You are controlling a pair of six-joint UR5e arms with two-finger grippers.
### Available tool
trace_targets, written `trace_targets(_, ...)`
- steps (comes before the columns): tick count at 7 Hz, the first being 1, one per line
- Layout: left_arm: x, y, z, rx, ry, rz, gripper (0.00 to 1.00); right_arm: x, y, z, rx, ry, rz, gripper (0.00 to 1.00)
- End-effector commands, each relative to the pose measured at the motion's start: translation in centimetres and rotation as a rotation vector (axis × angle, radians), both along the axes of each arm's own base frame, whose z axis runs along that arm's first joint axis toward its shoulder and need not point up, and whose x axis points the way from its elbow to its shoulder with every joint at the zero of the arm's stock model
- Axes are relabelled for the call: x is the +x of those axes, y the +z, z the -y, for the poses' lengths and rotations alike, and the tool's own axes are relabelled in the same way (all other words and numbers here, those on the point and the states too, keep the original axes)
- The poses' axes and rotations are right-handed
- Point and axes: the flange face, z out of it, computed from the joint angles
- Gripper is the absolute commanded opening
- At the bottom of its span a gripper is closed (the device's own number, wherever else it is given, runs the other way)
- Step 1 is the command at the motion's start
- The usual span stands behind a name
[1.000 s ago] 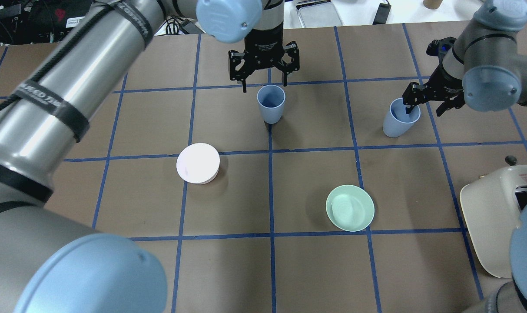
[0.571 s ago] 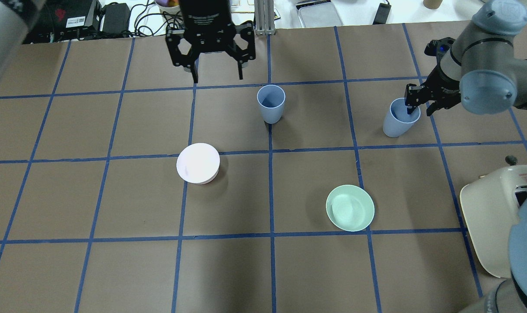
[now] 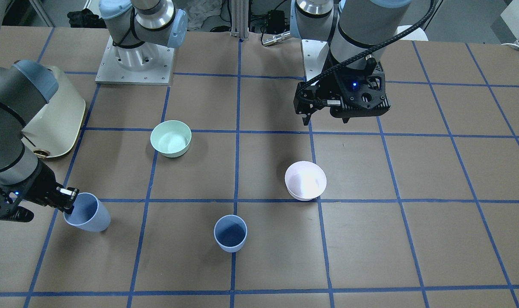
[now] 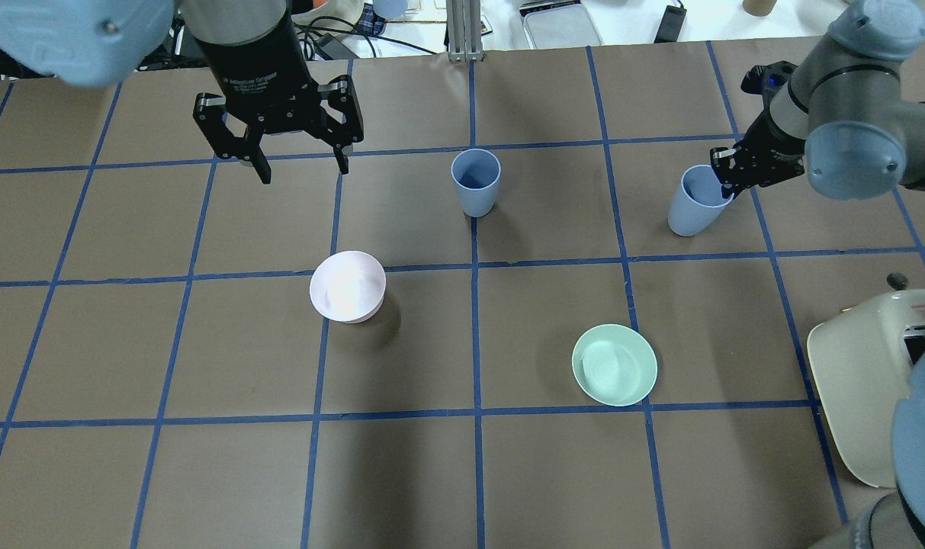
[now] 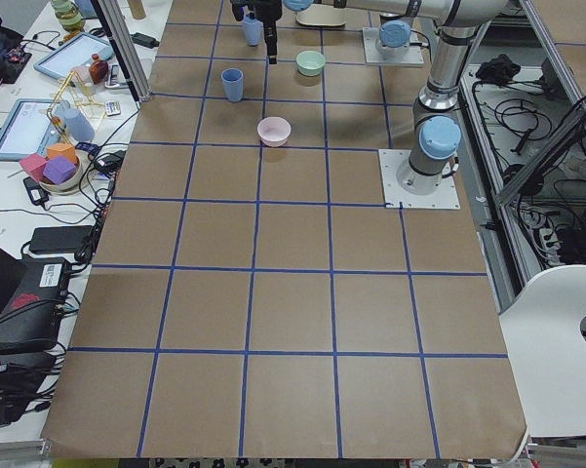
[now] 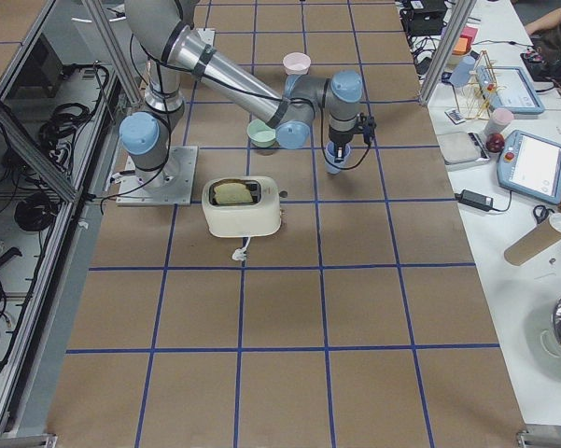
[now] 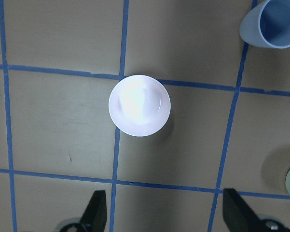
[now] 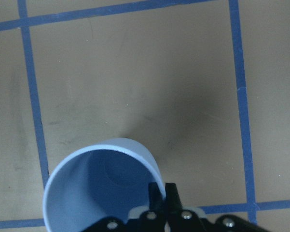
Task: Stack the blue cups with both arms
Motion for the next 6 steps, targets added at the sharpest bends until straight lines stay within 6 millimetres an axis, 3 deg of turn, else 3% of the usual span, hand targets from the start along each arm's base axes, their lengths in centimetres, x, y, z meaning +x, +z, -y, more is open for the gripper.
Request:
trace_targets(1, 1.9, 0.5, -2.1, -0.05, 0.016, -0.002, 0.92, 5.7, 4.2, -0.9, -0.07, 0.048, -0.011, 0.01)
trace_targets(2, 2.3, 0.8, -2.3, -0.024, -0.014, -0.001, 1.0, 11.4, 5.1, -1.0, -0.081, 0.018, 0.0, 0.01)
trace_targets(3, 2.6, 0.9, -2.4, -0.01, -0.018, -0.002, 1.0, 16.4, 7.4, -0.8, -0.12, 0.021, 0.014, 0.02)
trace_targets(6, 2.7, 1.2, -2.3, -0.016, -0.015, -0.002, 1.0, 26.1, 12.1, -1.4, -0.172, -0.02, 0.058, 0.02)
